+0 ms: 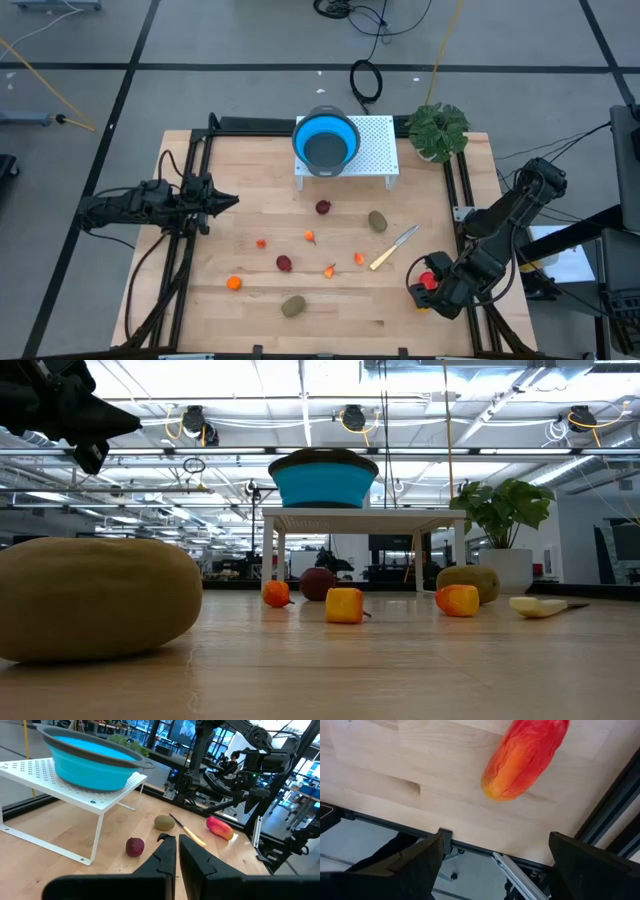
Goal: Pick & Place Fruit
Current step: Put the mango into the blue strainer bowl on the shelf
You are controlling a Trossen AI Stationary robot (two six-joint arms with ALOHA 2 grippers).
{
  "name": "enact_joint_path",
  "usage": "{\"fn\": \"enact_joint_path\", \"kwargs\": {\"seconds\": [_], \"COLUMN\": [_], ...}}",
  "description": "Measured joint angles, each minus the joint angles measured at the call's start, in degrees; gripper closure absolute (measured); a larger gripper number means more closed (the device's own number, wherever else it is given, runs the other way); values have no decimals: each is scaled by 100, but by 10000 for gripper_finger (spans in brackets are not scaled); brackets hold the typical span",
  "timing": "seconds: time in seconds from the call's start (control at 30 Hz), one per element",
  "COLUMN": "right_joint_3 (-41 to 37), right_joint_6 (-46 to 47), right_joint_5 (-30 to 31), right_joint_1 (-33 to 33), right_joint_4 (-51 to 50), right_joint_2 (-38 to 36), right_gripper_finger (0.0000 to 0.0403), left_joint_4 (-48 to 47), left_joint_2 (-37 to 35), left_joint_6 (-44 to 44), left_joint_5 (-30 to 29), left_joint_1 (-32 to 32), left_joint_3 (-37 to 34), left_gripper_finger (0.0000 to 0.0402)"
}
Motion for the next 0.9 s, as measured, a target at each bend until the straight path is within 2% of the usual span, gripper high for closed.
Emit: {"fn": "enact_joint_path", "kwargs": {"seconds": [0.37,0.73,0.9], "right_joint_3": [-69,-1187,-1329], "right_joint_6": [-113,-90,-52], "right_joint_5": [310,279,87], "right_joint_1": [-25,-92,-92], "right_joint_4": [29,1529,1527], "right_joint_2": [25,33,33], "right_gripper_finger": [49,51,51], "left_joint_4": [-2,-2,-2], "left_joint_2": [1,0,0], "left_joint_6": [17,15,12], "left_joint_5": [-2,-2,0], "left_joint_1": [1,0,1], "left_joint_3": [0,-1,-2], "left_gripper_finger": [382,382,382]}}
